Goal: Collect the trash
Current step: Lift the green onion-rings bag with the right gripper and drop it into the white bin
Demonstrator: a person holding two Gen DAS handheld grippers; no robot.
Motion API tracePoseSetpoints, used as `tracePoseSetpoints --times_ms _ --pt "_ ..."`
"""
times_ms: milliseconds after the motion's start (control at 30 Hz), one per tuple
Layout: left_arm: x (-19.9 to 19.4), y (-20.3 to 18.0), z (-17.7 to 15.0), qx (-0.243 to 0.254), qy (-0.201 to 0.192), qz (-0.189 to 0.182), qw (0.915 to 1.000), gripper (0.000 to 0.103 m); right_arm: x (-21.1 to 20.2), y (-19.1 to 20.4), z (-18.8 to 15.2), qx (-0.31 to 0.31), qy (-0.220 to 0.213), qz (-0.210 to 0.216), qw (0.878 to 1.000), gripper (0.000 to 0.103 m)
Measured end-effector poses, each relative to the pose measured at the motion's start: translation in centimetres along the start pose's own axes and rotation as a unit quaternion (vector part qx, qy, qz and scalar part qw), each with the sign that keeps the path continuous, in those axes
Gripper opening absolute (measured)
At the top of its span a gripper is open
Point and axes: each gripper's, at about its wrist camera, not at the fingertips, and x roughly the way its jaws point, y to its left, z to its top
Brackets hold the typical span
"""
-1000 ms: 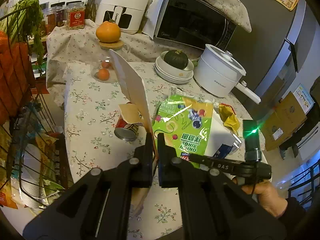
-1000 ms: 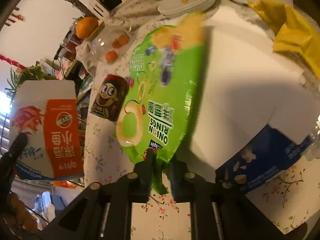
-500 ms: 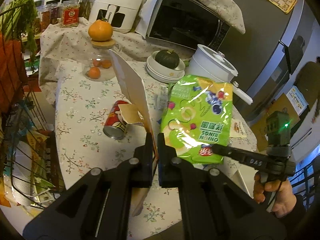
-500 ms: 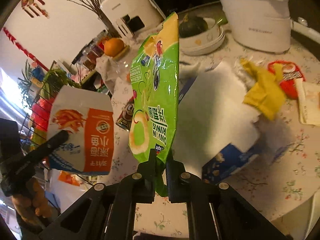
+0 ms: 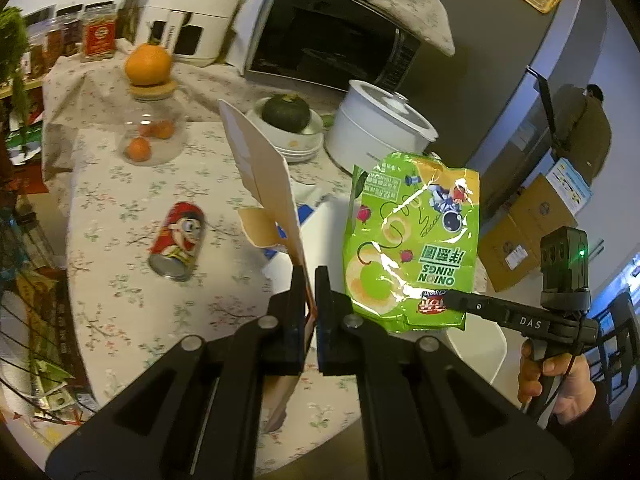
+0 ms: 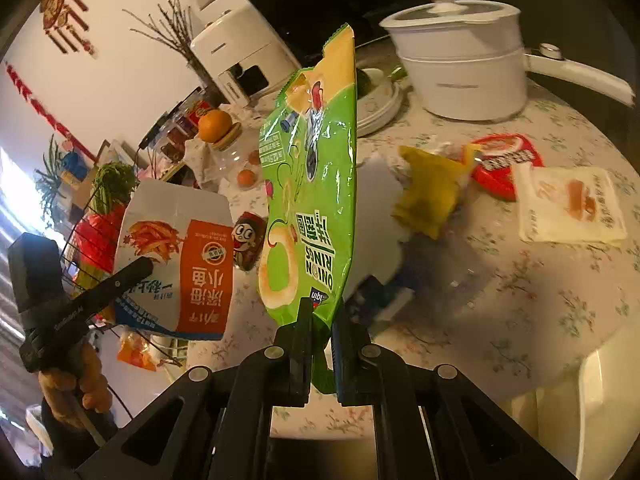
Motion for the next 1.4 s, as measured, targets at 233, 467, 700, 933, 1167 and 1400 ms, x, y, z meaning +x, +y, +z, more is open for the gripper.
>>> tracePoseSetpoints --times_ms 233,467,700,933,1167,1400 --pt "1.3 -2.7 -0.2 0.01 0.01 -0.033 0.9993 0.005 -4.1 -2.7 -1.3 0.008 -0.02 -0.016 1.0 0.009" --pt "2.7 -6.6 -0.6 0.026 0.023 -0.072 0.9968 0.005 -10.2 -8.1 -3.2 0.05 -0.054 -0.062 0.995 0.009" --pt "4.4 -12.7 -1.8 0.075 0.042 -0.119 0.9892 0.005 -17.1 -16.3 -7.4 0.125 -0.084 -0.139 0.979 0.009" --pt "7.3 -18.7 -4.0 0.121 0.078 -0.151 0.9779 0.005 -18.8 -24.2 -12.3 0.213 -0.029 -0.208 0.954 0.009" --pt "9.9 -23.3 -6.4 0.156 0.107 -0.167 0.9676 0.005 -16.6 -28.2 -14.2 0.258 0.037 -0.224 0.939 0.009" --pt "12.3 -26.9 -8.0 0.169 0.132 -0.182 0.9596 0.005 -14.9 -29.8 -14.9 0.268 0.072 -0.217 0.936 0.012"
